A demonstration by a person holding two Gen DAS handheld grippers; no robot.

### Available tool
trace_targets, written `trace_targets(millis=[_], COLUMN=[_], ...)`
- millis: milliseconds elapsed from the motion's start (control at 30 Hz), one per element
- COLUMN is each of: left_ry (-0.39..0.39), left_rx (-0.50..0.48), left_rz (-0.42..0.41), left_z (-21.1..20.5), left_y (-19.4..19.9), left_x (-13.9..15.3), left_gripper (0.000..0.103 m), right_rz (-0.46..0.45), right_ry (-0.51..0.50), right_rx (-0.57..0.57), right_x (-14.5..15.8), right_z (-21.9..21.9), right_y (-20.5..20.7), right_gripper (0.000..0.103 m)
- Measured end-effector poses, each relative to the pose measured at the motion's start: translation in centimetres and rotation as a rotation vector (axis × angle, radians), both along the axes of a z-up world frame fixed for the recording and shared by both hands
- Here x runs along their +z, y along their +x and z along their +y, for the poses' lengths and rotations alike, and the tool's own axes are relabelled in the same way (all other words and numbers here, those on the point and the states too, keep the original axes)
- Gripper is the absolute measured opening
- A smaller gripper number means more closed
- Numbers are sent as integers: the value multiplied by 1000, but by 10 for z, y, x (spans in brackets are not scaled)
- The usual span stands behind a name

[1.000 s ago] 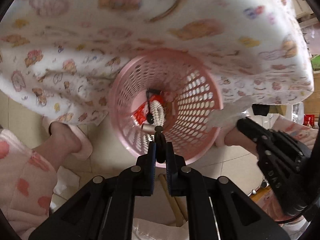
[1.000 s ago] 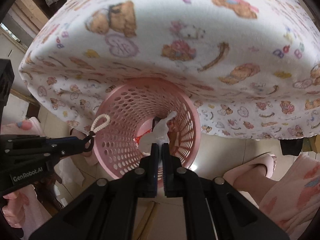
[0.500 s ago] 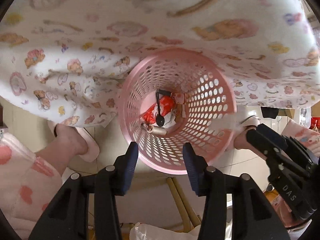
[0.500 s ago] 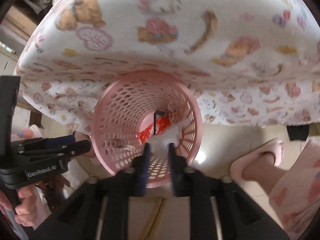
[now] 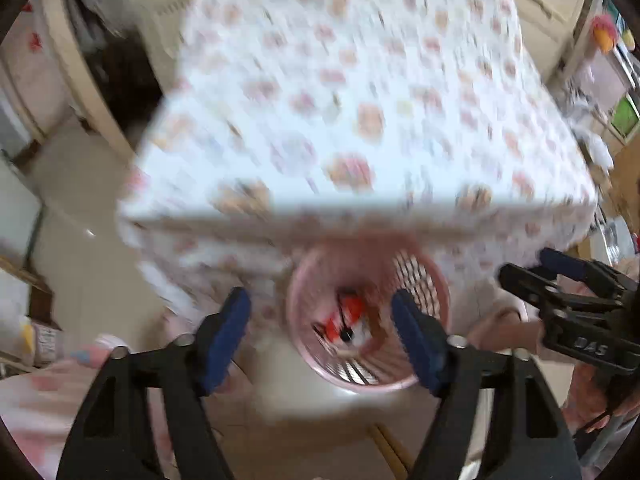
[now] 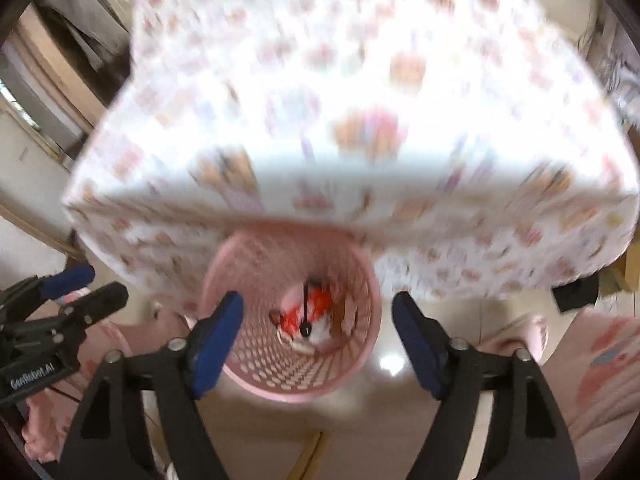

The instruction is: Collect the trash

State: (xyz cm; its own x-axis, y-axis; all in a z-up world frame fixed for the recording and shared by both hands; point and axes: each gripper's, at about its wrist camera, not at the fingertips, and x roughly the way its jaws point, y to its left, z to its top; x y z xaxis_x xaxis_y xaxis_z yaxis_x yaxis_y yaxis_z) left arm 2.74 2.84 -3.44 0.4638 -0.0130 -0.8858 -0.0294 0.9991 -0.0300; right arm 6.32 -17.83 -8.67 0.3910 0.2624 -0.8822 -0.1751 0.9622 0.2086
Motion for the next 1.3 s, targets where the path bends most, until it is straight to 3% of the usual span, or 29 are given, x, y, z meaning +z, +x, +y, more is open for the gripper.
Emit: trace_targets(millis=[167,267,333,467,567,833,967,1067,1300], left_ry=[-29,-7,-5,-62,-44,-42,-48,-8,-3], left_rx=[10,10,27,71,64,35,53,50,31], left_rz=[-230,-374,-416,-405,-448,-439,-464,-450,-459], left_z=[9,10,9,15,9,5,5,0,-7], left_y=[-21,-31,-36,-39,-49,-52,-56,-55,-59], left_x=[72,103,113,118,111,71,69,66,65], left_gripper=[95,102,102,102,102,102,102,102,102], right_rz=[-216,-336,-420,-542,-553,-516,-539,-508,-485], right_ry=[-18,14,15,-65,-85,-112,-144,-129,-112], right_rx=[43,14,-18,12,25,21,20,-8,-44], right_x=[71,111,133,152,146,110,108,104,101], right_z=[-7,-16,-22,-19,-16,-18,-16,-19,-26], right_y=[-18,-34,-47,-71,-81,-85,-88,-85,-81], right_gripper=[87,98,103,103,103,103,103,103,103])
